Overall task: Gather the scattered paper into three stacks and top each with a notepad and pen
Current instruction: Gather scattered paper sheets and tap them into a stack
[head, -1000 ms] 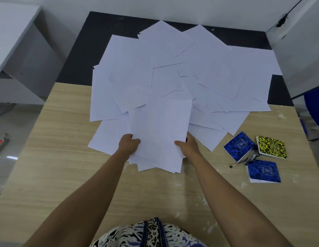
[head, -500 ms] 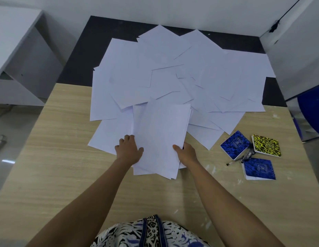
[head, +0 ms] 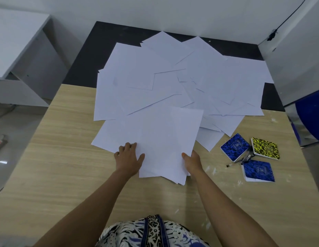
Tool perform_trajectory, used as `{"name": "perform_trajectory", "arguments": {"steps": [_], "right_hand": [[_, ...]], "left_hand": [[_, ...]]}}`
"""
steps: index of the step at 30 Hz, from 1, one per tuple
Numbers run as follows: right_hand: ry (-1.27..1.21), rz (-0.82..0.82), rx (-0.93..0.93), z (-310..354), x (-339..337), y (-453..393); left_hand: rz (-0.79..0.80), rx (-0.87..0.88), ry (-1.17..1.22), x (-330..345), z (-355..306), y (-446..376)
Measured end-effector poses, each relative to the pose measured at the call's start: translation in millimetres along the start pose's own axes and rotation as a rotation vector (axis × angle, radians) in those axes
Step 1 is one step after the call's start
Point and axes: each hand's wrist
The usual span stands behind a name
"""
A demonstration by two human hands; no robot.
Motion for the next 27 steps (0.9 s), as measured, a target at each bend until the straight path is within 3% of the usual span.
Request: {"name": "perform_trajectory", "arguments": {"steps": [6,12,20,27], "right_hand": [[0.045,-0.006,-0.012,1.3,0.9,5.3],[0.171,0.01,-0.105,3.7,0.5,7.8],[0.246,-0.042,-0.301,15.3,-0.3,14.1],[0.44,-0.142,-0.216,13.4,-0.3,11.2]], "left_hand": [[-0.084,-0.127,0.129,0.7,6.7,6.4],[0.052,-0.155,0.033,10.4,18.8,11.6],[0.076,-0.114,0.076,5.6,28.2,12.1],[0.108,-0.131,0.085,1.3,29.5,12.0]]}}
Point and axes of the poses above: each hand's wrist, its own y-axis away from the middle knuckle, its own x-axis out of the palm, z = x × y, and after that the axes turned 9 degrees about -z, right-handed
